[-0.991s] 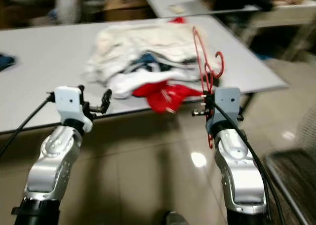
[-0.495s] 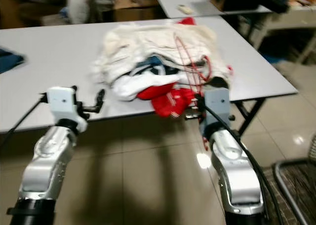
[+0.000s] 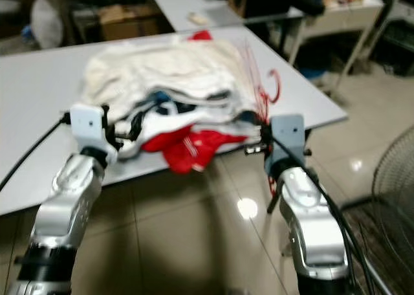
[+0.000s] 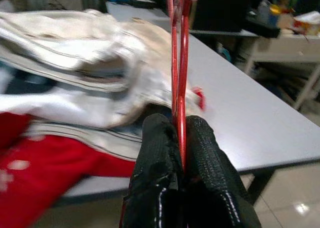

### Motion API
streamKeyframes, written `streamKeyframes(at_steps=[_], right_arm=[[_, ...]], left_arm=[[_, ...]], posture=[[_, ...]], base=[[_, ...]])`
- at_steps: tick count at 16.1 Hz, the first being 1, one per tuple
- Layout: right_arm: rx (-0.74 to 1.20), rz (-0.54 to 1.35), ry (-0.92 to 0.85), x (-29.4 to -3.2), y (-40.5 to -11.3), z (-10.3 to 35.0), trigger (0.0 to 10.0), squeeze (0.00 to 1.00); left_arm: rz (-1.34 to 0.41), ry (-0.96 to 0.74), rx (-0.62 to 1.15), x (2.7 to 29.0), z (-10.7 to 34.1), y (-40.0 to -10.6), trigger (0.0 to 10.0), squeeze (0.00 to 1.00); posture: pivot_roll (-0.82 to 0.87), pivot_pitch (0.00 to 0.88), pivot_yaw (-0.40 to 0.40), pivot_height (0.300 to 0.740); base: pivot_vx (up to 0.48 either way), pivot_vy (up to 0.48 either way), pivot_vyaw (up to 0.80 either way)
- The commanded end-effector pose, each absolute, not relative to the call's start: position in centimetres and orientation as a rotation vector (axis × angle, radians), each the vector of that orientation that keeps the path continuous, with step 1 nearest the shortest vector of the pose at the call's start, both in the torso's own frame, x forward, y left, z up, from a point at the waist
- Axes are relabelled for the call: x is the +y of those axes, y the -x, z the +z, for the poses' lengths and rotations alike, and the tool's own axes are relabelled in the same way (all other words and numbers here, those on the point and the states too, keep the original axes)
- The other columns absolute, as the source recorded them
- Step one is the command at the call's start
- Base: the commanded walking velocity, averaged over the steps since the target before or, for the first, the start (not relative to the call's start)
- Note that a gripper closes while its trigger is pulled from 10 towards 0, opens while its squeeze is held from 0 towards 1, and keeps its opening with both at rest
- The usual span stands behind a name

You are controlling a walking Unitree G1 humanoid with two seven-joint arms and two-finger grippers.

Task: Hang hanger

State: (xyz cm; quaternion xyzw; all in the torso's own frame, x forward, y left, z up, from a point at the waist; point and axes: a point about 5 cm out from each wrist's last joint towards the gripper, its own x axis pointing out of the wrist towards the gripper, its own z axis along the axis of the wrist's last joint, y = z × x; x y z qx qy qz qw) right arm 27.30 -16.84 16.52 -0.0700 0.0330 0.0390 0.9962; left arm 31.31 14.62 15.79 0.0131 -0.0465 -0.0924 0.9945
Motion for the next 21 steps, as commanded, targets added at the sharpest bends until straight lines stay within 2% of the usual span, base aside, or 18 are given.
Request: streamKeyframes(at_steps=[1, 4, 9, 10, 11, 12, 13, 15, 16, 17, 18, 19, 20, 21], right_arm=[[0.057, 0.064, 0.159, -17.3, -27.2, 16.7, 10.0, 0.00], [0.056, 0.063, 0.160, -17.2, -27.2, 16.7, 10.0, 0.00], [0.052, 0.072, 0.153, -16.6, -27.3, 16.5, 10.0, 0.00], [0.051, 0.072, 0.153, -16.6, -27.3, 16.5, 10.0, 0.00], [0.049, 0.070, 0.154, -16.6, -27.3, 16.5, 10.0, 0.00], [0.048, 0.069, 0.154, -16.6, -27.3, 16.5, 10.0, 0.00], [0.047, 0.068, 0.154, -16.6, -27.3, 16.6, 10.0, 0.00], [0.056, 0.059, 0.162, -16.7, -27.4, 16.4, 10.0, 0.00], [0.058, 0.058, 0.163, -16.8, -27.4, 16.4, 10.0, 0.00], [0.059, 0.058, 0.164, -16.8, -27.4, 16.4, 10.0, 0.00], [0.060, 0.058, 0.164, -16.8, -27.4, 16.4, 10.0, 0.00], [0.060, 0.059, 0.165, -16.8, -27.4, 16.4, 10.0, 0.00], [0.061, 0.059, 0.165, -16.8, -27.4, 16.4, 10.0, 0.00], [0.067, 0.059, 0.158, -16.8, -27.4, 16.4, 10.0, 0.00]], left_arm=[[-0.225, -0.031, -0.102, 13.8, 15.9, -31.5, 10.0, 0.46], [-0.253, -0.066, -0.114, 13.6, 16.2, -32.1, 10.0, 0.44], [-0.261, -0.439, -0.126, 15.0, 16.8, -33.9, 10.0, 0.33], [-0.260, -0.460, -0.125, 15.1, 16.8, -34.0, 10.0, 0.33], [-0.253, -0.520, -0.123, 15.7, 16.9, -34.3, 9.0, 0.28], [-0.243, -0.532, -0.123, 15.9, 17.0, -34.5, 5.9, 0.26], [-0.232, -0.564, -0.126, 16.2, 17.2, -34.8, 2.5, 0.20], [-0.209, -0.637, -0.134, 16.5, 17.5, -35.7, 0.0, 0.08], [-0.223, -0.645, -0.136, 16.3, 17.5, -36.0, 0.0, 0.07], [-0.253, -0.616, -0.137, 15.9, 17.4, -36.2, 3.1, 0.03], [-0.274, -0.604, -0.136, 15.6, 17.4, -36.2, 4.0, 0.03], [-0.319, -0.617, -0.121, 15.0, 16.9, -36.3, 7.9, 0.02], [-0.329, -0.628, -0.107, 14.9, 16.6, -36.4, 10.0, 0.01], [-0.332, -0.641, -0.090, 14.8, 16.2, -36.5, 10.0, 0.01]], posture=[[-0.16, 0.057, 0.050, 0.740], [-0.17, 0.056, 0.064, 0.740], [-0.16, 0.049, 0.078, 0.740], [-0.16, 0.048, 0.079, 0.740], [-0.16, 0.048, 0.080, 0.740], [-0.16, 0.048, 0.080, 0.740], [-0.16, 0.048, 0.080, 0.740], [-0.16, 0.050, 0.078, 0.740], [-0.16, 0.049, 0.076, 0.740], [-0.16, 0.049, 0.075, 0.740], [-0.16, 0.050, 0.076, 0.740], [-0.16, 0.050, 0.076, 0.740], [-0.16, 0.050, 0.078, 0.740], [-0.16, 0.052, 0.078, 0.740]], base=[[0.322, 0.000, 0.00], [0.202, 0.000, 0.00], [0.000, 0.000, 0.00], [0.000, 0.000, 0.00], [0.000, 0.000, 0.00], [0.000, 0.000, 0.00], [0.000, 0.000, 0.00], [0.000, 0.000, 0.00], [0.000, 0.000, 0.00], [0.000, 0.000, 0.00], [0.000, 0.000, 0.00], [0.000, 0.000, 0.00], [0.000, 0.000, 0.00], [0.000, 0.000, 0.00]])
